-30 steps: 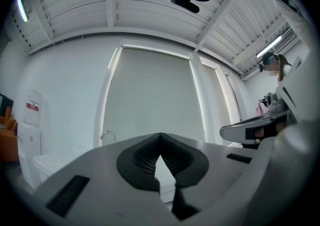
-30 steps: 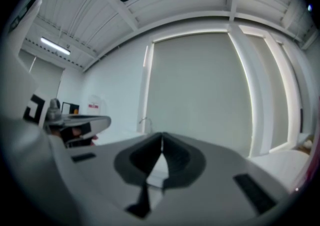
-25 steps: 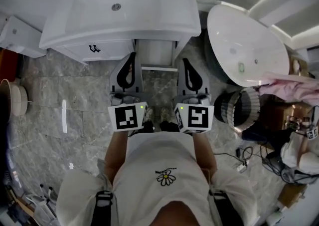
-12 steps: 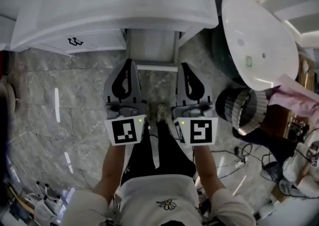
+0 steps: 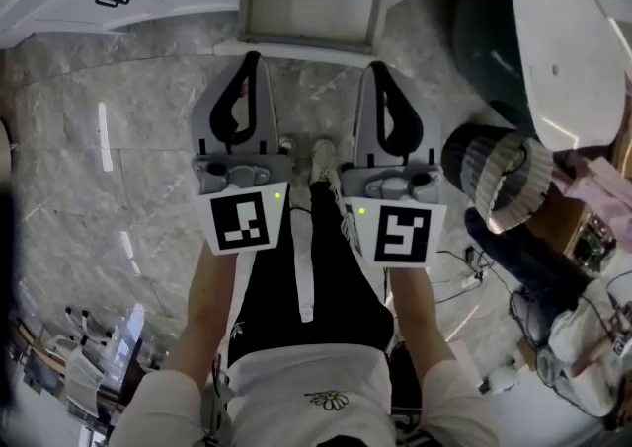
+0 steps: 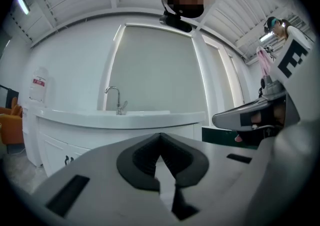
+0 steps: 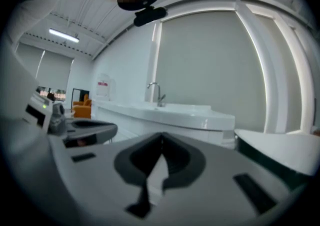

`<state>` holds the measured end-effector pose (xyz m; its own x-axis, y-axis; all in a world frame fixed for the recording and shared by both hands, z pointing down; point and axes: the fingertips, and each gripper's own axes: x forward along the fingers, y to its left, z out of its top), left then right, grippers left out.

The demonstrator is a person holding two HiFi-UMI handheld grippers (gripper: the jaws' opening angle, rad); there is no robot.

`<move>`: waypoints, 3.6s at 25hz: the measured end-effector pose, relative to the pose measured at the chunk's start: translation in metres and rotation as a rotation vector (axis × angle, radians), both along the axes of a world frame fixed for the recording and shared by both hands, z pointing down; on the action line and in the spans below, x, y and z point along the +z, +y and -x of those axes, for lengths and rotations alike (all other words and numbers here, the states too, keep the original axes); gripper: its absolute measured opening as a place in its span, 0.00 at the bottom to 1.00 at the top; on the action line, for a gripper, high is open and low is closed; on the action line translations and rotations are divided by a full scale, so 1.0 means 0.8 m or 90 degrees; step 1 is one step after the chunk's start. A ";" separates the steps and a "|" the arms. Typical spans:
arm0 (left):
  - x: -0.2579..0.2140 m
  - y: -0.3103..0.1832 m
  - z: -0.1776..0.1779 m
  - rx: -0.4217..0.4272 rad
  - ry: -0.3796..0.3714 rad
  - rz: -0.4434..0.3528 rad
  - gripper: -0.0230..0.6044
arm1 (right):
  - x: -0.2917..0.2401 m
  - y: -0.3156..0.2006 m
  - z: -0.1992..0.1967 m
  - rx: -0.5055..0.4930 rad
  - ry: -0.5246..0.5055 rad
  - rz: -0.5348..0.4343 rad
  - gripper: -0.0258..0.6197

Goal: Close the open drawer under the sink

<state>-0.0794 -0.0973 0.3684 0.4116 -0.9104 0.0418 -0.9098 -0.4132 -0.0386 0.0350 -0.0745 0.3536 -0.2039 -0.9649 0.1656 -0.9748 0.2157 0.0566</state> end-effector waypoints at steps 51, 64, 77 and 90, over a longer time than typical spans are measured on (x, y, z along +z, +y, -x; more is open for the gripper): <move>0.295 0.009 -0.066 0.086 -0.061 0.265 0.40 | 0.144 0.020 -0.002 -0.047 -0.026 0.143 0.09; 0.340 -0.024 -0.075 0.061 -0.064 0.311 0.40 | 0.168 0.020 0.004 -0.058 -0.026 0.163 0.09; 0.350 -0.031 -0.075 0.049 -0.105 0.302 0.27 | 0.179 0.015 -0.008 -0.047 -0.027 0.170 0.09; 0.344 -0.030 -0.074 0.068 -0.108 0.273 0.27 | 0.187 0.016 -0.018 -0.041 -0.015 0.176 0.09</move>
